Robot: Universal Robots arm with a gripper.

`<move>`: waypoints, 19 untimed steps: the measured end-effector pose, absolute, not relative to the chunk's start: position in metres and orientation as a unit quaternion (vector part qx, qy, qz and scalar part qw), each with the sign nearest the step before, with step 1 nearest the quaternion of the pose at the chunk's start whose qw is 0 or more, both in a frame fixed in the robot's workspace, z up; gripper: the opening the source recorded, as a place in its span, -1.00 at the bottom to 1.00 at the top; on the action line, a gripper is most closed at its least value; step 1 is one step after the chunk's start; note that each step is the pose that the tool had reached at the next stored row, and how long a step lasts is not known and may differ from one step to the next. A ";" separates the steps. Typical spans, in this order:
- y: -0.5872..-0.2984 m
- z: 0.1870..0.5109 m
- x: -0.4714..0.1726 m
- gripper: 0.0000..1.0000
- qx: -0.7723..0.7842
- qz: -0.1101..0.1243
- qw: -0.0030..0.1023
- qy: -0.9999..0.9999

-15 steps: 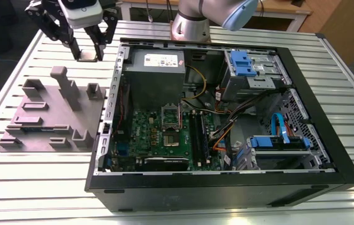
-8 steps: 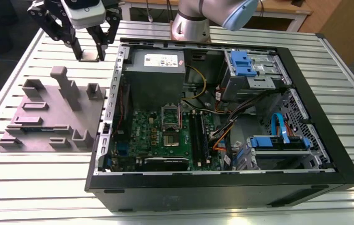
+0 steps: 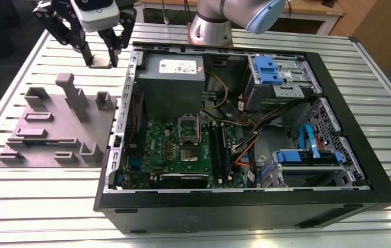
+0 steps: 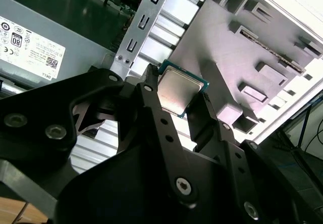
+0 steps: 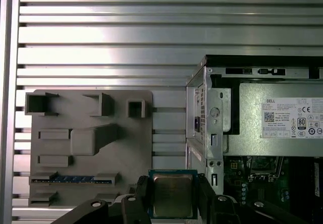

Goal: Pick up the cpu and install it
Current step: 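Pick up the cpu and move it towards the insertion slot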

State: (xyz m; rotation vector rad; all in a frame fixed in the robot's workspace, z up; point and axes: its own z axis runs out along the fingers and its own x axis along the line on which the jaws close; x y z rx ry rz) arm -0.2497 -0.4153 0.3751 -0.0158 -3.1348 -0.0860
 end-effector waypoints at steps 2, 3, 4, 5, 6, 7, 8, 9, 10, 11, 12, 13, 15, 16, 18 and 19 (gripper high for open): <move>-0.415 0.375 -0.249 -0.06 -0.005 -0.027 0.003 -1.000; -0.415 0.375 -0.249 -0.06 -0.005 -0.027 0.003 -1.000; -0.415 0.375 -0.249 -0.06 -0.005 -0.027 0.003 -1.000; -0.415 0.375 -0.249 -0.06 -0.005 -0.027 0.003 -1.000; -0.415 0.375 -0.248 -0.06 -0.005 -0.027 0.003 -1.000; -0.415 0.375 -0.248 -0.06 -0.005 -0.027 0.003 -1.000; -0.415 0.375 -0.248 -0.06 -0.005 -0.027 0.003 -1.000; -0.415 0.375 -0.248 -0.06 -0.005 -0.027 0.003 -1.000; -0.415 0.375 -0.248 -0.06 -0.005 -0.027 0.003 -1.000; -0.415 0.375 -0.248 -0.06 -0.005 -0.027 0.003 -1.000; -0.415 0.375 -0.247 -0.06 -0.005 -0.027 0.003 -1.000; -0.415 0.375 -0.247 -0.06 -0.005 -0.027 0.003 -1.000; -0.415 0.375 -0.247 -0.06 -0.005 -0.027 0.003 -1.000; -0.415 0.375 -0.247 -0.06 -0.005 -0.027 0.003 -1.000; -0.415 0.375 -0.246 -0.06 -0.005 -0.027 0.003 -1.000; -0.415 0.375 -0.246 -0.06 -0.005 -0.027 0.003 -1.000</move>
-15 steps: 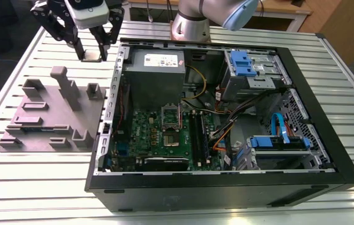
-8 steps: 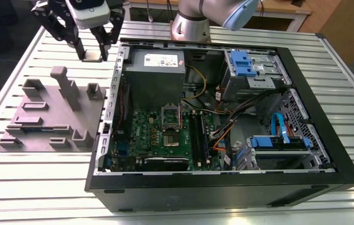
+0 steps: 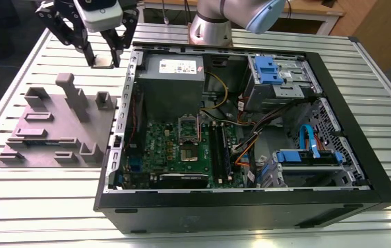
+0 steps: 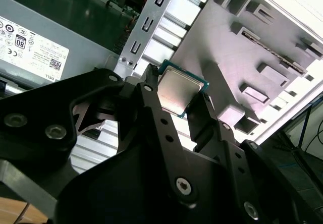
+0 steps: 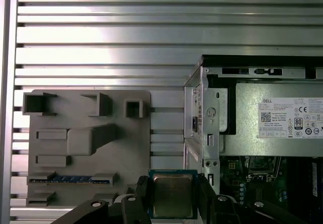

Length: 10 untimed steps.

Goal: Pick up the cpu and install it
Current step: 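Pick up the cpu and move it towards the insertion slot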

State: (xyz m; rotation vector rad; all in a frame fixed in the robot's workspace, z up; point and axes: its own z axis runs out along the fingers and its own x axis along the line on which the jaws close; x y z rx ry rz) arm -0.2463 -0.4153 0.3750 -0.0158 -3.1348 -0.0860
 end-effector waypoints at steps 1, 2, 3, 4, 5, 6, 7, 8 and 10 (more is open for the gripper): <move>-0.415 0.375 -0.246 -0.06 -0.005 -0.027 0.003 -1.000; -0.415 0.375 -0.246 -0.06 -0.005 -0.027 0.003 -1.000; -0.415 0.375 -0.246 -0.06 -0.005 -0.027 0.003 -1.000; -0.415 0.375 -0.245 -0.06 -0.005 -0.027 0.003 -1.000; -0.415 0.375 -0.245 -0.06 -0.005 -0.027 0.003 -1.000; -0.415 0.375 -0.245 -0.06 -0.005 -0.027 0.003 -1.000; -0.415 0.375 -0.244 -0.06 -0.005 -0.027 0.003 -1.000; -0.415 0.375 -0.244 -0.06 -0.005 -0.027 0.003 -1.000; -0.415 0.375 -0.243 -0.06 -0.005 -0.027 0.003 -1.000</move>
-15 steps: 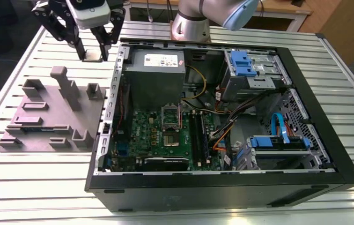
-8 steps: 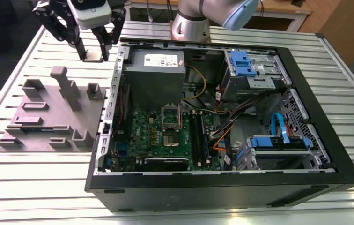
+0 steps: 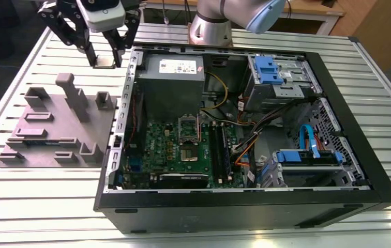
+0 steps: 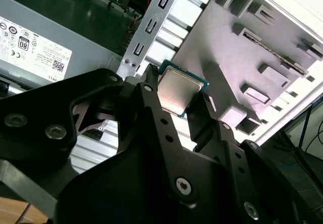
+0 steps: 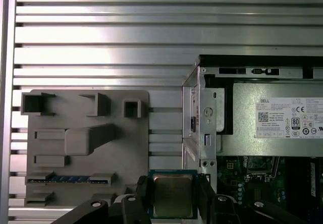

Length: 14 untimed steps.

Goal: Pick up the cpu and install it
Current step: 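Pick up the cpu and move it towards the insertion slot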

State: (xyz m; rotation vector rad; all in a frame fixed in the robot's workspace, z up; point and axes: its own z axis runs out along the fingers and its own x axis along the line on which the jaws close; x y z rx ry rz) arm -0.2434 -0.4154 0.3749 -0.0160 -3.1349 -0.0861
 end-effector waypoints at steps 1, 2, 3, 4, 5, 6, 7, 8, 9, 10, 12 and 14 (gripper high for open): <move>-0.415 0.375 -0.243 -0.06 -0.005 -0.027 0.003 -1.000; -0.415 0.375 -0.243 -0.06 -0.005 -0.027 0.003 -1.000; -0.415 0.375 -0.243 -0.06 -0.005 -0.027 0.003 -1.000; -0.415 0.375 -0.242 -0.06 -0.005 -0.027 0.003 -1.000; -0.415 0.375 -0.242 -0.06 -0.005 -0.027 0.003 -1.000; -0.415 0.375 -0.241 -0.06 -0.005 -0.027 0.003 -1.000; -0.415 0.375 -0.241 -0.06 -0.005 -0.027 0.003 -1.000; -0.415 0.375 -0.241 -0.06 -0.005 -0.027 0.003 -1.000; -0.415 0.375 -0.240 -0.06 -0.005 -0.027 0.003 -1.000; -0.415 0.375 -0.240 -0.06 -0.005 -0.027 0.003 -1.000; -0.415 0.375 -0.240 -0.06 -0.005 -0.027 0.003 -1.000; -0.415 0.375 -0.239 -0.06 -0.005 -0.027 0.003 -1.000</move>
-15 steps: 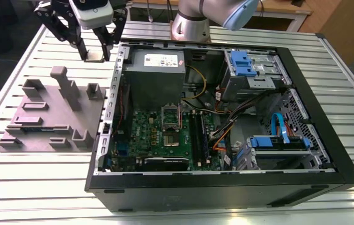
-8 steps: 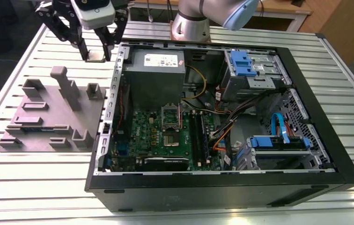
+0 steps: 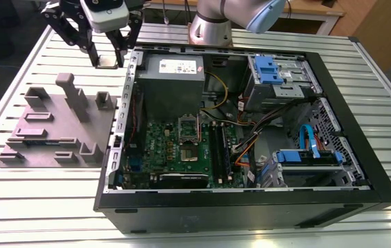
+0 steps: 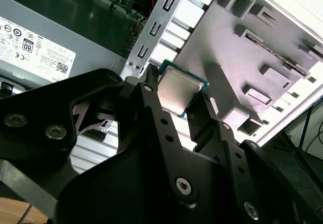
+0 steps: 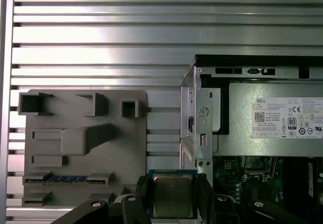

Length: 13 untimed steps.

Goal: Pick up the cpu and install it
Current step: 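Pick up the cpu and move it towards the insertion slot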

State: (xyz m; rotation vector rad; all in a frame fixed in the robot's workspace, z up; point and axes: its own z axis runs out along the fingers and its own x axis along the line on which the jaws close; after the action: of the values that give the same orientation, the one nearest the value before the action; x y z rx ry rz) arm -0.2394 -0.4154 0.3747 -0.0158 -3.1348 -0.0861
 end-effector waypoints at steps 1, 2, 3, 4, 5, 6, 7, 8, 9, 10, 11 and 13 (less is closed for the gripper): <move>-0.415 0.375 -0.239 -0.06 -0.005 -0.027 0.003 -1.000; -0.415 0.375 -0.239 -0.06 -0.005 -0.027 0.003 -1.000; -0.415 0.375 -0.239 -0.06 -0.005 -0.027 0.003 -1.000; -0.415 0.375 -0.238 -0.06 -0.005 -0.027 0.003 -1.000; -0.415 0.375 -0.238 -0.06 -0.005 -0.027 0.003 -1.000; -0.415 0.375 -0.238 -0.06 -0.005 -0.027 0.003 -1.000; -0.415 0.375 -0.237 -0.06 -0.005 -0.027 0.003 -1.000; -0.415 0.375 -0.237 -0.06 -0.005 -0.027 0.003 -1.000; -0.415 0.375 -0.237 -0.06 -0.005 -0.027 0.003 -1.000; -0.415 0.375 -0.236 -0.06 -0.005 -0.027 0.003 -1.000; -0.415 0.375 -0.236 -0.06 -0.005 -0.027 0.003 -1.000; -0.415 0.375 -0.235 -0.06 -0.005 -0.027 0.003 -1.000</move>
State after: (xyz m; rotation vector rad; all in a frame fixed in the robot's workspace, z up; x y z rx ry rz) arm -0.2349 -0.4154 0.3747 -0.0159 -3.1348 -0.0860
